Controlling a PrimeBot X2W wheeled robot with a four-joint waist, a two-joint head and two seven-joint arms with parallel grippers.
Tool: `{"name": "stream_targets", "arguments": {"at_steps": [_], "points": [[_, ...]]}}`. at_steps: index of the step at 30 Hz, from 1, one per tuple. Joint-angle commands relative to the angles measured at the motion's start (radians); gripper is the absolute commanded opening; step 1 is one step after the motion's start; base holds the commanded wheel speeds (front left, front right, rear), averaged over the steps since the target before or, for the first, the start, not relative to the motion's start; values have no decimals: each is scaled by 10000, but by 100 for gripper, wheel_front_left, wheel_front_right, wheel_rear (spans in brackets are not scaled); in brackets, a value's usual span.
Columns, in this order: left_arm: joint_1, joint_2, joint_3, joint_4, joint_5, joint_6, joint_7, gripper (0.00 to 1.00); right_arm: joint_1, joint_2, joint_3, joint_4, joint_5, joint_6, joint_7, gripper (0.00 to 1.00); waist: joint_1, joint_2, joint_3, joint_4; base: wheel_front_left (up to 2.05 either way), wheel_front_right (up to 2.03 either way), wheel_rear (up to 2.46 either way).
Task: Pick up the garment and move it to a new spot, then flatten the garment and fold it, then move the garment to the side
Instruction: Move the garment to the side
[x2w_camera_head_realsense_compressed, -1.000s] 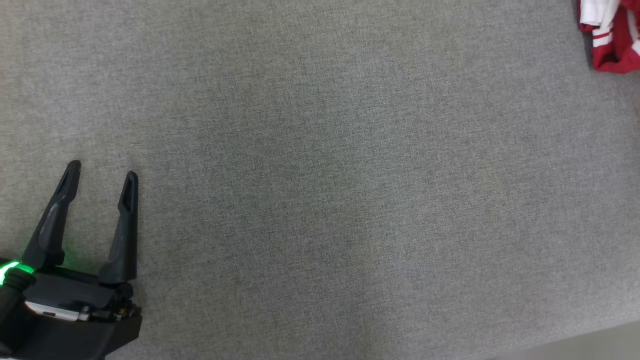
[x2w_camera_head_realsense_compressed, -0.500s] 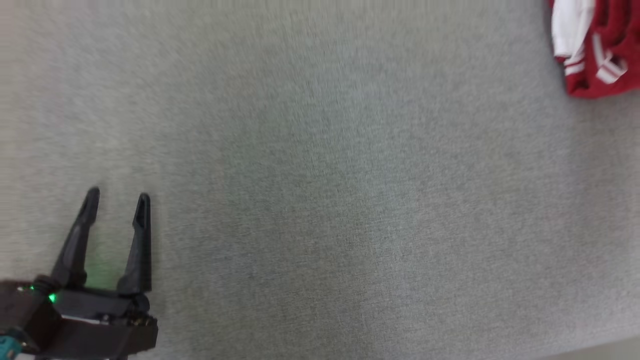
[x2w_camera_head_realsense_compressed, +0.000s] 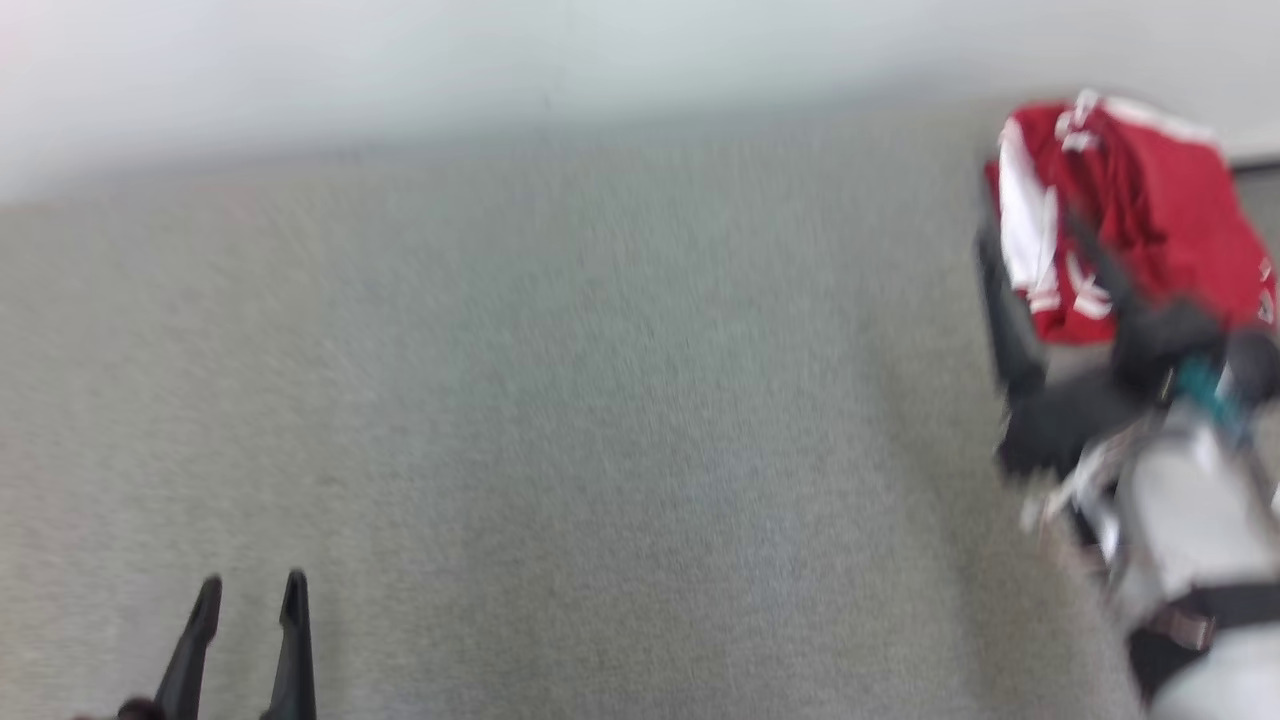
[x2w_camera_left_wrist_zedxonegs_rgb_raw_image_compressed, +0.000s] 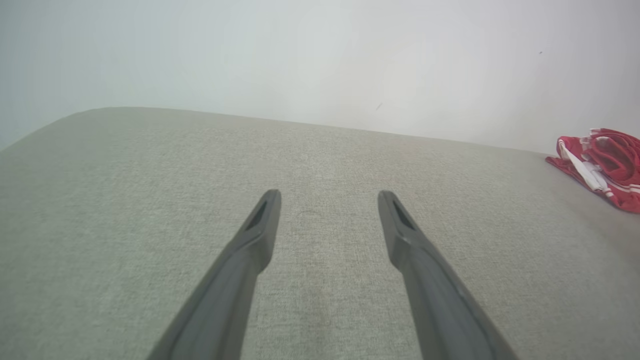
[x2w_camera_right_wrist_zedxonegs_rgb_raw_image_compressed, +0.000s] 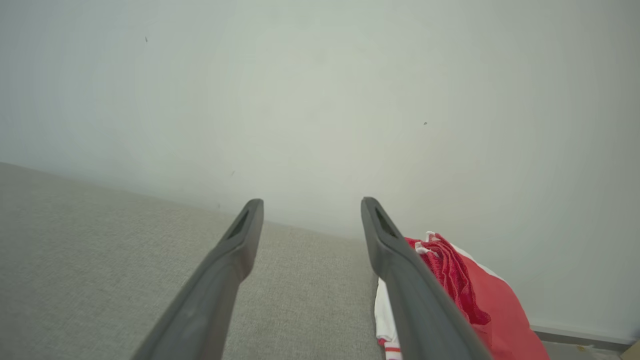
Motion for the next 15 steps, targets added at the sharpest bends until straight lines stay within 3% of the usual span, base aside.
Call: {"name": "stream_targets", "arguments": {"at_steps": [1, 15], "points": [[293, -55, 81, 58, 92, 51, -3, 100, 521, 83, -97, -235, 84, -31, -10, 100, 4, 3, -1745, 536, 0, 0, 0], [546, -358, 353, 763, 322, 14, -3, 100, 5481, 1322, -1175, -3709, -36, -32, 669, 100, 4, 3, -2525, 680, 0, 0, 0]]}}
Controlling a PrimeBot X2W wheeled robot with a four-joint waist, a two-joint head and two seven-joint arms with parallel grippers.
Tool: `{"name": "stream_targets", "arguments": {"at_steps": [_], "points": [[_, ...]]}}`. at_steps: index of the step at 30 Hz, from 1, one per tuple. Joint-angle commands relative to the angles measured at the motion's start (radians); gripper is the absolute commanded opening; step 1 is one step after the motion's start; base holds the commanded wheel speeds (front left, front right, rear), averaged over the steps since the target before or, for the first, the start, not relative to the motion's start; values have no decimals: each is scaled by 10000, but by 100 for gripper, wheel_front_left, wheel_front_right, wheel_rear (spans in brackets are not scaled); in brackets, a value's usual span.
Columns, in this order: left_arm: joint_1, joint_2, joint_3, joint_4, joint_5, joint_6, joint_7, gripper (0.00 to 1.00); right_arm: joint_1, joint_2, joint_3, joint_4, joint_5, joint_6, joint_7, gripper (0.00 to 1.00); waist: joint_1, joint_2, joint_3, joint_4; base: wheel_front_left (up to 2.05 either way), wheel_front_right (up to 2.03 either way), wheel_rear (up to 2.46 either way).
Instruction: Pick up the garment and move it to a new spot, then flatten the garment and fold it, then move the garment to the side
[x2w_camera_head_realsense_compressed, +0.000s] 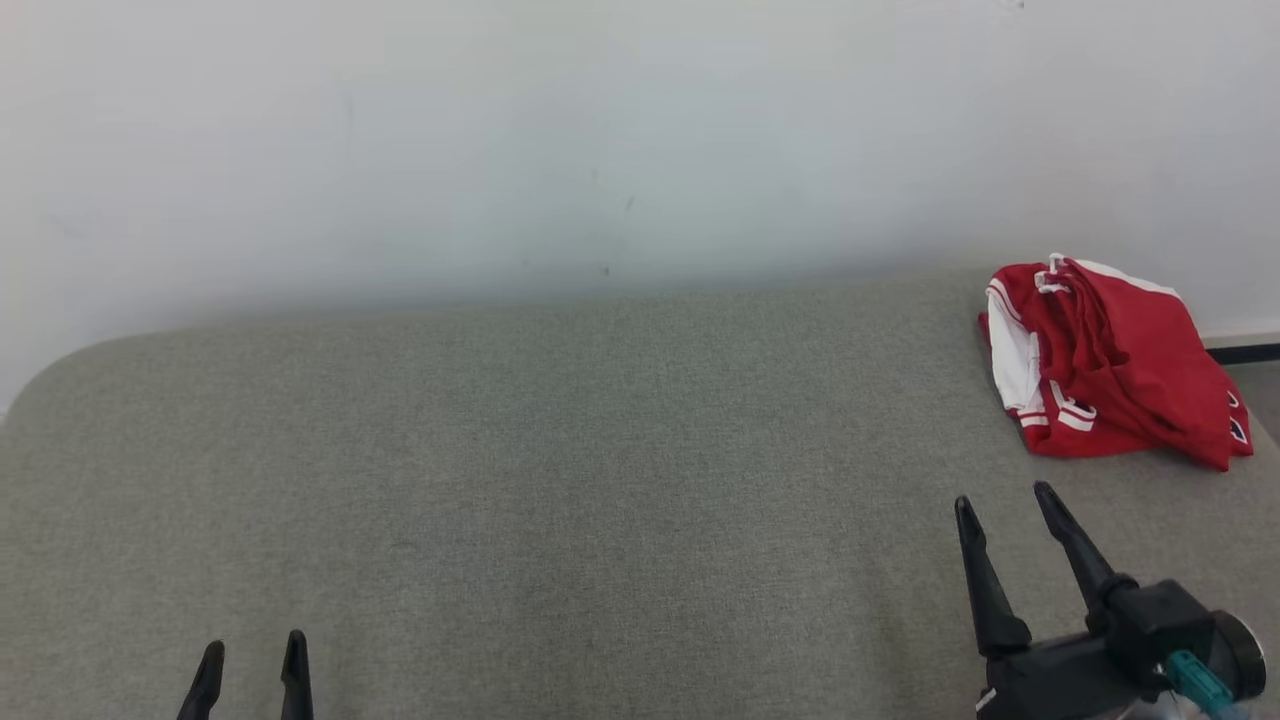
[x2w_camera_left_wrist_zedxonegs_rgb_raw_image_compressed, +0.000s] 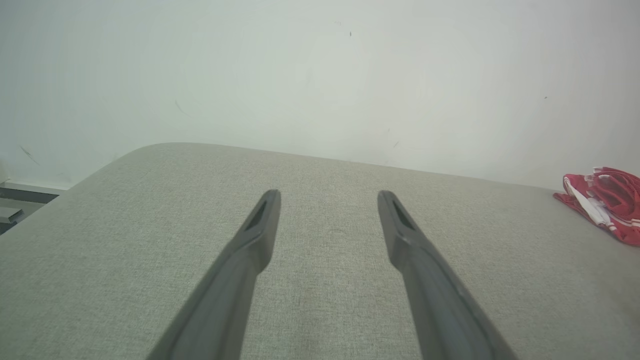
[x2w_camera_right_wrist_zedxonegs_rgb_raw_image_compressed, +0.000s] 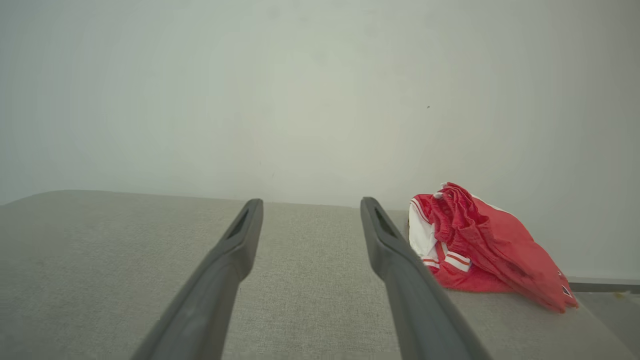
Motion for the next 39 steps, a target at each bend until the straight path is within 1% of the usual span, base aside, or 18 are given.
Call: {"name": "stream_targets", "arguments": {"at_steps": [1, 7, 14, 19, 20, 24, 39], "points": [[33, -29, 32, 114, 59, 2, -3, 100, 429, 178, -131, -256, -27, -32, -1, 100, 4, 3, -269, 195, 0, 0, 0], [-108, 68, -63, 360, 73, -48, -2, 100, 1249, 562, -367, -721, 23, -32, -94, 100, 4, 3, -373, 263, 0, 0, 0], [-265, 186, -303, 656, 15, -62, -3, 100, 1335, 686, -484, -661, -5, -32, -192, 100, 4, 3, -446, 291, 0, 0, 0], [-342, 228, -283, 832, 111, -72, -3, 100, 1242, 752, -602, -467, 79, -32, -288, 100, 4, 3, -509, 343, 0, 0, 0], [-236, 160, -293, 843, 93, -58, 0, 0, 1266, 723, -583, -452, 49, 0, -269, 0, 4, 3, -510, 342, 0, 0, 0], [-40, 32, -327, 1196, 75, -54, 31, 0, 1483, 744, -567, -64, 59, 0, -251, 0, 4, 2, -513, 345, 0, 0, 0], [-572, -73, -200, 1286, -2627, -59, 798, 0, 1070, 806, -831, 131, 3011, -3, 409, 0, 4, 2, -372, 348, 0, 0, 0]]}}
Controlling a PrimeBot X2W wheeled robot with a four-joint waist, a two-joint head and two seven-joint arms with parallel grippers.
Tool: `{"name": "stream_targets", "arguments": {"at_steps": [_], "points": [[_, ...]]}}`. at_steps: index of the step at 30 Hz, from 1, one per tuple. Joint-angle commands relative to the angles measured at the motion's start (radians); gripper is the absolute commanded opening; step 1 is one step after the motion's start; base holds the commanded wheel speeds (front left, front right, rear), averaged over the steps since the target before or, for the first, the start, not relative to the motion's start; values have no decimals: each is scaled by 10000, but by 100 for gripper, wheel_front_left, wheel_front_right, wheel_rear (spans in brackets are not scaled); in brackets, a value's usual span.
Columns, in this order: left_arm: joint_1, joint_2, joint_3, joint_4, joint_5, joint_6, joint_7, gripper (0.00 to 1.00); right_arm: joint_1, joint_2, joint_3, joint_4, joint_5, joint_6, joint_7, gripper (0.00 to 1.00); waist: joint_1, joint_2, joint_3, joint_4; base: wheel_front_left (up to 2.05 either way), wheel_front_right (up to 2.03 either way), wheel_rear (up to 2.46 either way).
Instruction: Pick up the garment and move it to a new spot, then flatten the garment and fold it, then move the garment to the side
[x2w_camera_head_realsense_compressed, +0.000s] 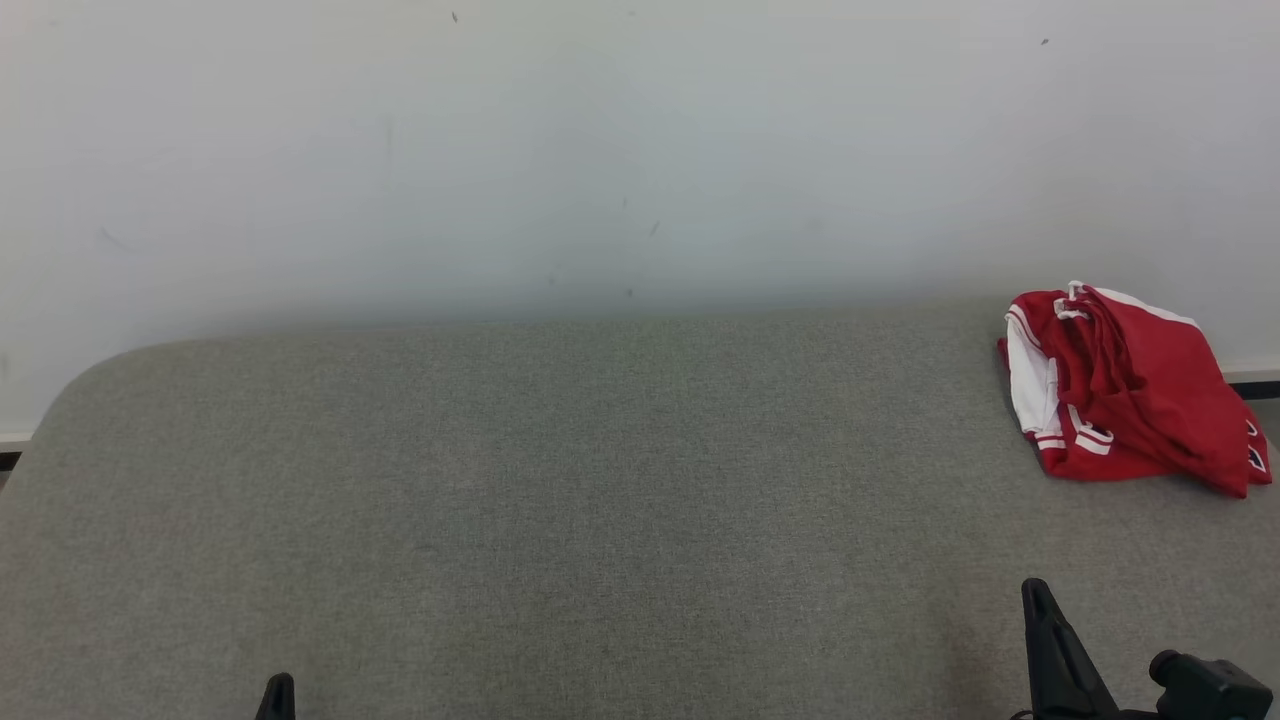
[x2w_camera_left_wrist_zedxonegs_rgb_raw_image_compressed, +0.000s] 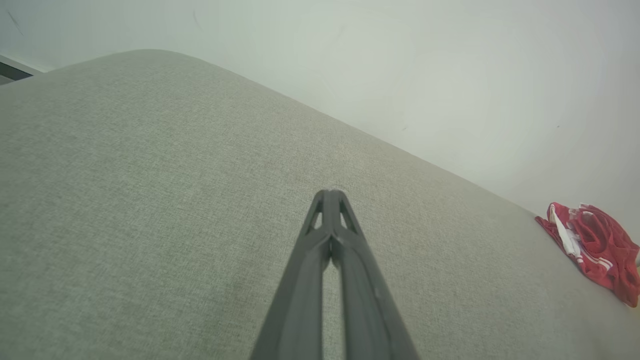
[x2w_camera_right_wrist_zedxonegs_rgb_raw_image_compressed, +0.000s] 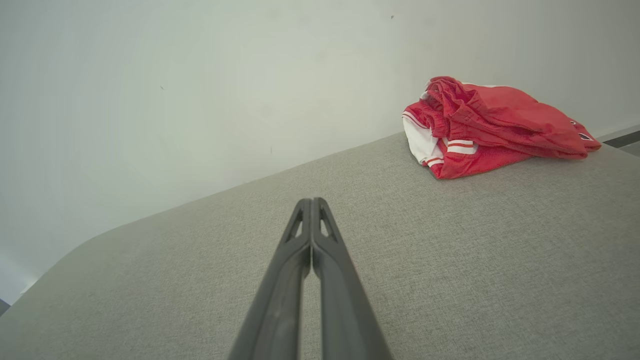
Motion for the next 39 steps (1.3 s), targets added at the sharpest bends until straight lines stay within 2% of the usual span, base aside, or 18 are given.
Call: {"name": "stream_targets", "arguments": {"at_steps": [1, 13, 39], "points": [[-366, 25, 57, -137, -454, -6, 120, 0, -331, 4, -76, -116, 512, -3, 81, 0, -1, 0, 17, 0, 0, 0, 0], [-704, -48, 114, -98, -2298, -11, 613, 0, -590, 46, -230, 4, 2518, -5, 508, 0, -1, 0, 131, 2, 0, 0, 0], [-1309, -178, 237, -7, -5549, -21, 1506, 0, -1062, 122, -521, 232, 6056, -10, 1280, 0, -1, 0, 376, 6, 0, 0, 0]]}}
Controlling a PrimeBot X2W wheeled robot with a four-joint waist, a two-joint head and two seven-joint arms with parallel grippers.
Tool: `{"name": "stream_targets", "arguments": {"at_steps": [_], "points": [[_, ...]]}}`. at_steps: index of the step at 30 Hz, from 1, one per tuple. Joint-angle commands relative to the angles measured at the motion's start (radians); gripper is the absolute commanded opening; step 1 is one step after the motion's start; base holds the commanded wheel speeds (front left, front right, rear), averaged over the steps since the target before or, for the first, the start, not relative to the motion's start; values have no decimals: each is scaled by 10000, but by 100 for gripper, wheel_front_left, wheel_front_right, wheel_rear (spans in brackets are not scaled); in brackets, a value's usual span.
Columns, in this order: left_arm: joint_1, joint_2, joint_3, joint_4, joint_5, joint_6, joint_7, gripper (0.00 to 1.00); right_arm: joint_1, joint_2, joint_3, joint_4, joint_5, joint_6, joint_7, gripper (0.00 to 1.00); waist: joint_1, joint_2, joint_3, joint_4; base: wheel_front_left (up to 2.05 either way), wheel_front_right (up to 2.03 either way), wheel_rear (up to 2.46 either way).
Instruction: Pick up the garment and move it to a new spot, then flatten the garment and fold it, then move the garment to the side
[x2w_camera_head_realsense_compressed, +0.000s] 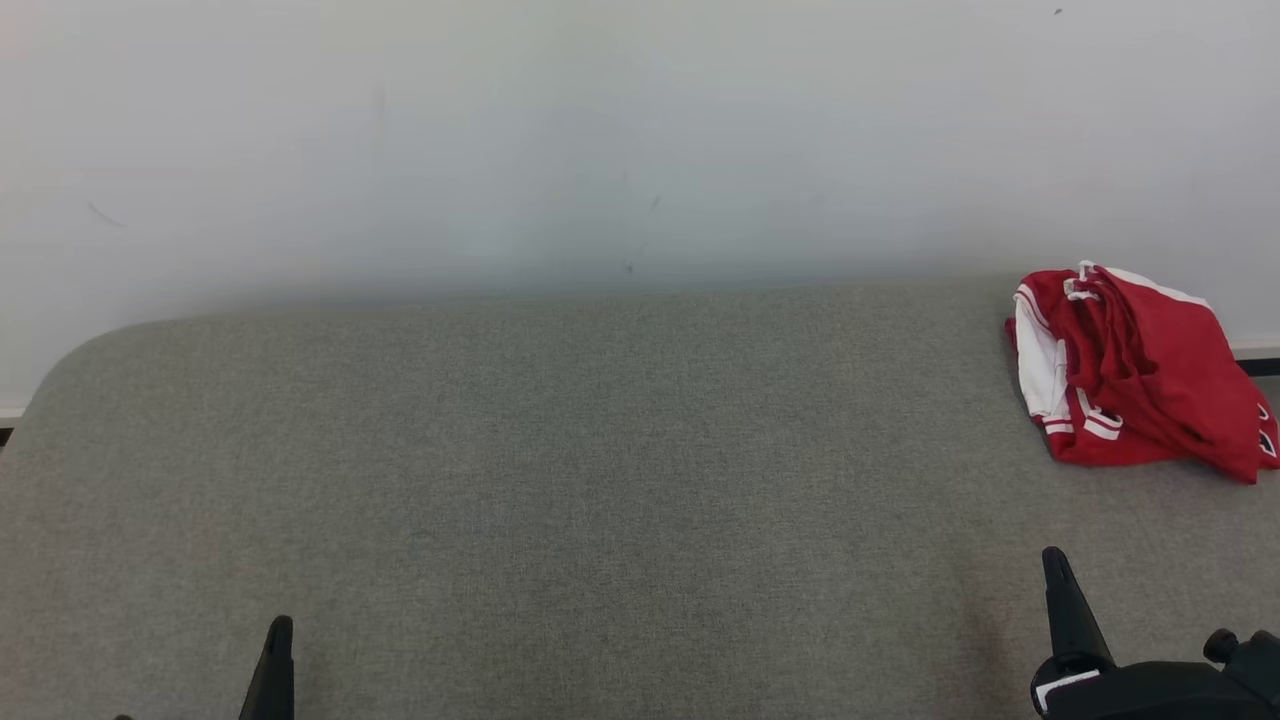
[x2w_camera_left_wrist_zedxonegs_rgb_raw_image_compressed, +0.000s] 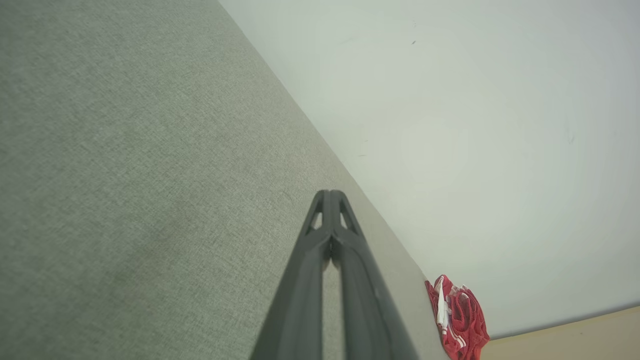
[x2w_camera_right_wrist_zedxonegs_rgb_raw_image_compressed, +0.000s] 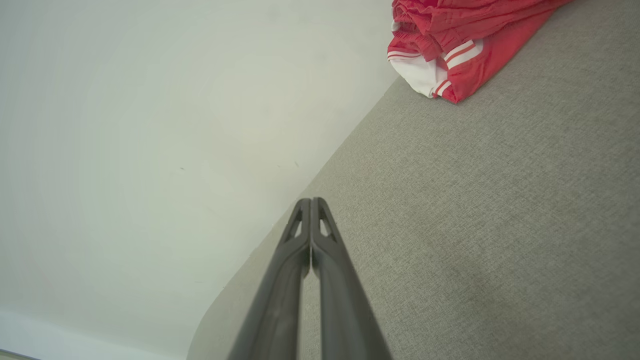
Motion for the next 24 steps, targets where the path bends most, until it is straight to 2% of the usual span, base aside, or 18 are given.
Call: {"name": "stream_targets", "arguments": {"at_steps": [1, 24], "points": [[-274, 11, 55, -69, -318, -21, 64, 0, -240, 6, -59, -74, 328, -11, 66, 0, -1, 0, 13, 0, 0, 0, 0], [-668, -75, 135, -4, -2477, -30, 655, 0, -549, 57, -255, 86, 2679, -15, 589, 0, -1, 0, 221, 4, 0, 0, 0]]}}
